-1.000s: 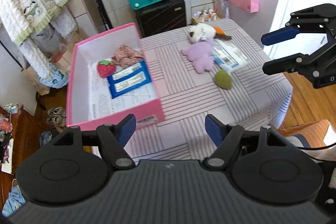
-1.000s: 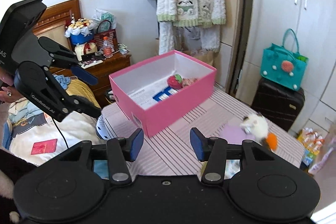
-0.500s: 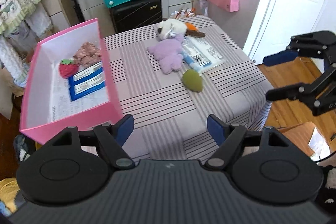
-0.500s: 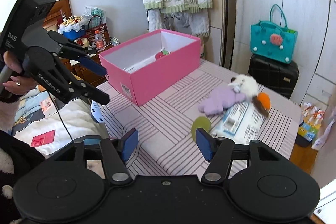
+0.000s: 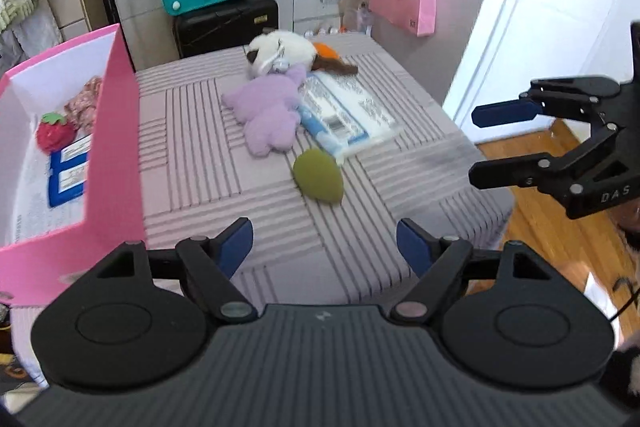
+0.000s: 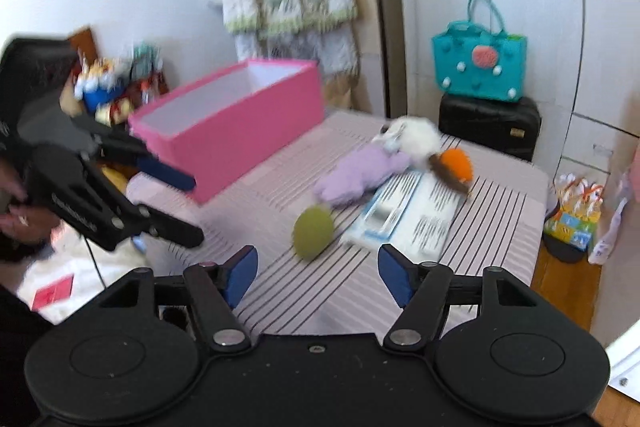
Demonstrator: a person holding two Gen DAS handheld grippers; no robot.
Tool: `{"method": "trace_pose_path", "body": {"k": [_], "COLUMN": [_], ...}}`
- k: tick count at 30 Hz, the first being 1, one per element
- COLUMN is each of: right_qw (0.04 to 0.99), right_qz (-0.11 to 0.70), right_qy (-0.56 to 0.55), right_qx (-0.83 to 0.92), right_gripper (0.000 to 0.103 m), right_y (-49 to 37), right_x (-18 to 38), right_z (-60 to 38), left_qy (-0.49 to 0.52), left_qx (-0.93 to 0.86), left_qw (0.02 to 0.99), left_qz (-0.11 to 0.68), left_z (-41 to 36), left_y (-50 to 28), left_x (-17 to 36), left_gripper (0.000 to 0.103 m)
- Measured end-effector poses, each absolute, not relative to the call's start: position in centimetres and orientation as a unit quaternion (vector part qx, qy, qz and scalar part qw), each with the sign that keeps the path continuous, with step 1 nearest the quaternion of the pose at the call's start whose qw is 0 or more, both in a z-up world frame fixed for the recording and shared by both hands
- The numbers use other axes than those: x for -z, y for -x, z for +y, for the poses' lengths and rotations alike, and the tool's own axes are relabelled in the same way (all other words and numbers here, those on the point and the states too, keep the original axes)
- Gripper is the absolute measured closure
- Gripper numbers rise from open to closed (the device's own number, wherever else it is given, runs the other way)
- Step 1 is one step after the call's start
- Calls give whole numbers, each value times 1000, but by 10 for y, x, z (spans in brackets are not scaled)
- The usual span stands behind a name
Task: Organize soft objects
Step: 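Withdraw both tools from the shoebox toward the green and orange sponges, then grasp the green sponge with the left gripper while the right grasps the orange sponge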
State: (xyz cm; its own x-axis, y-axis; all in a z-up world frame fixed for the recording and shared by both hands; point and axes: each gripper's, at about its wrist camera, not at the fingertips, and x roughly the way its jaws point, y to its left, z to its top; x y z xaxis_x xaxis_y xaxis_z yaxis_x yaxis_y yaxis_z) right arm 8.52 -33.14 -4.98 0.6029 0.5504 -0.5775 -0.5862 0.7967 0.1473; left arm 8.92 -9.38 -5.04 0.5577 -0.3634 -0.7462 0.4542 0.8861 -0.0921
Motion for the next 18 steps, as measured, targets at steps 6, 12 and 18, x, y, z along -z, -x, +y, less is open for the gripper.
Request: {"method": "trace_pose_path", "body": {"k": [6, 12, 18], "right_qw": [917, 929, 929], "right_qz": [254, 259, 283], "right_qy": [22, 19, -23], "right_qx": [-307, -263, -237], "right_gripper": [31, 29, 29], "right_y": [-102, -140, -197], "right_x": [61, 70, 84], "right_z": [-349, -360, -374], "left_qy": [-32, 31, 33], "left_qx": [227, 233, 195], "left_qw": [892, 878, 893], "left_qz": [389, 417, 405], "left_z": [-105, -112, -122], "left_y": [-116, -148, -159], "left_x": [71, 102, 118], "left_gripper": [21, 22, 25]}}
